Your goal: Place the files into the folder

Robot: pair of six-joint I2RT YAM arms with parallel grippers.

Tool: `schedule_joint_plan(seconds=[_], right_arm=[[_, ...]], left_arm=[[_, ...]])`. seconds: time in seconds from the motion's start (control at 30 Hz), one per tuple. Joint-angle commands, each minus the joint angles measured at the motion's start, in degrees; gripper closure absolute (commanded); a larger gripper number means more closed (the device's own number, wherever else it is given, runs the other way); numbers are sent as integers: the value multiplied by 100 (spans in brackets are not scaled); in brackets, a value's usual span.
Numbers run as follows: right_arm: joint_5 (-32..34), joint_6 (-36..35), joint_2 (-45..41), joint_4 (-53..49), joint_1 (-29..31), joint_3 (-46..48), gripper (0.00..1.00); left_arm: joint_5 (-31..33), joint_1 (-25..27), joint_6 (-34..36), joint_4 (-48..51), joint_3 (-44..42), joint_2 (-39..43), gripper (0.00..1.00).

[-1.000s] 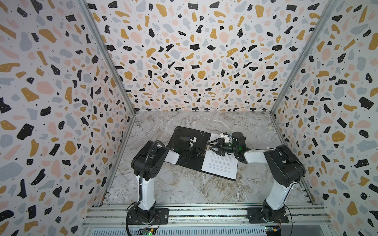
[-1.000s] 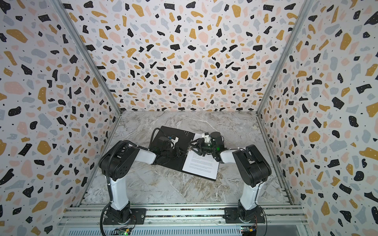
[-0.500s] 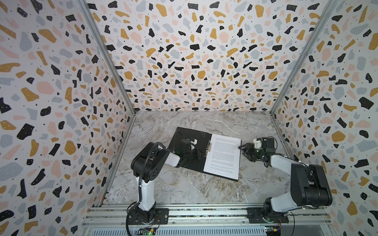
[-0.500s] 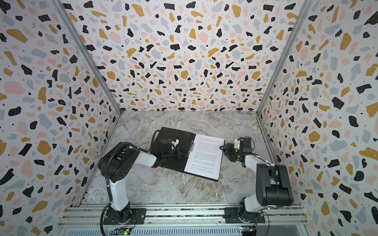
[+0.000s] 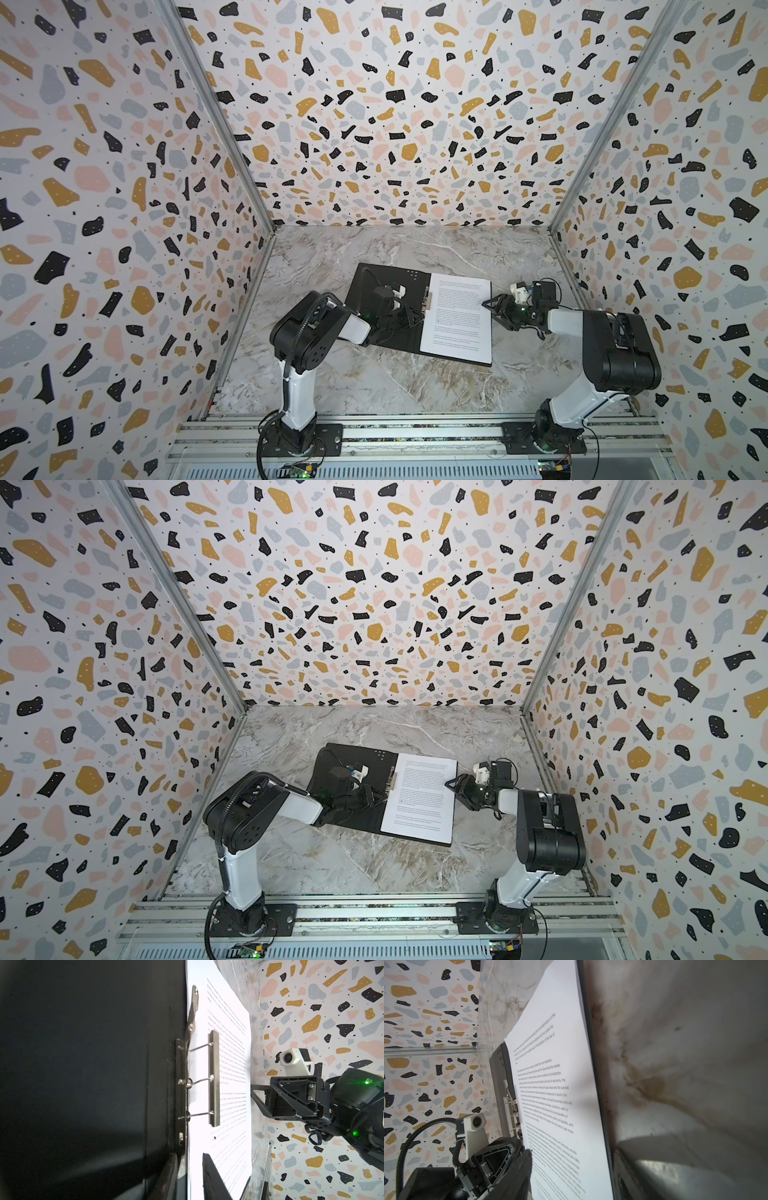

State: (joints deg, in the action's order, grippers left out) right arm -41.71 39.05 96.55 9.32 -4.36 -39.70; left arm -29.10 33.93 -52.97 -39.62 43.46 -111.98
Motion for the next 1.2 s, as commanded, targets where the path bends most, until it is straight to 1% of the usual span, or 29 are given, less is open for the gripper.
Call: schedule_joint_plan(seconds=[0.0, 0.27, 0.47, 0.53, 0.67, 0.77, 0.87, 0.93, 1.0, 1.07, 1.17], right_arm=[[104, -193, 411, -291, 14, -131, 37], [-52, -561, 1056, -519, -9, -993, 38], [-102, -958, 1500, -1088, -40, -1841, 38], [-20, -982, 1480, -1229, -50, -1922, 38], [185, -928, 1178, -1281, -110, -1709, 37], [330, -899, 823, -1295, -152, -1525, 36], [429, -978, 484, -1307, -161, -1432, 35], [387, -1002, 353, -1301, -185, -1383, 35], [303, -1046, 265, -1312, -215, -1349, 35], [252, -1103, 208, -1302, -249, -1305, 35], [172, -1188, 119, -1170, -318, -1161, 35]], left_arm=[[140, 196, -176, 62, -171, -184, 75], [402, 621, -504, -216, -158, -204, 75], [528, 770, -825, -535, -271, -285, 74], [537, 696, -809, -507, -341, -239, 73], [493, 326, -777, -398, -464, 24, 72], [560, 67, -405, 271, -314, 419, 68], [556, -128, 7, 952, 72, 629, 59], [458, -236, 184, 1208, 377, 536, 55], [323, -342, 439, 1353, 685, 308, 53], [85, -425, 482, 1189, 881, 67, 50], [-29, -475, 644, 1175, 1189, -238, 46]])
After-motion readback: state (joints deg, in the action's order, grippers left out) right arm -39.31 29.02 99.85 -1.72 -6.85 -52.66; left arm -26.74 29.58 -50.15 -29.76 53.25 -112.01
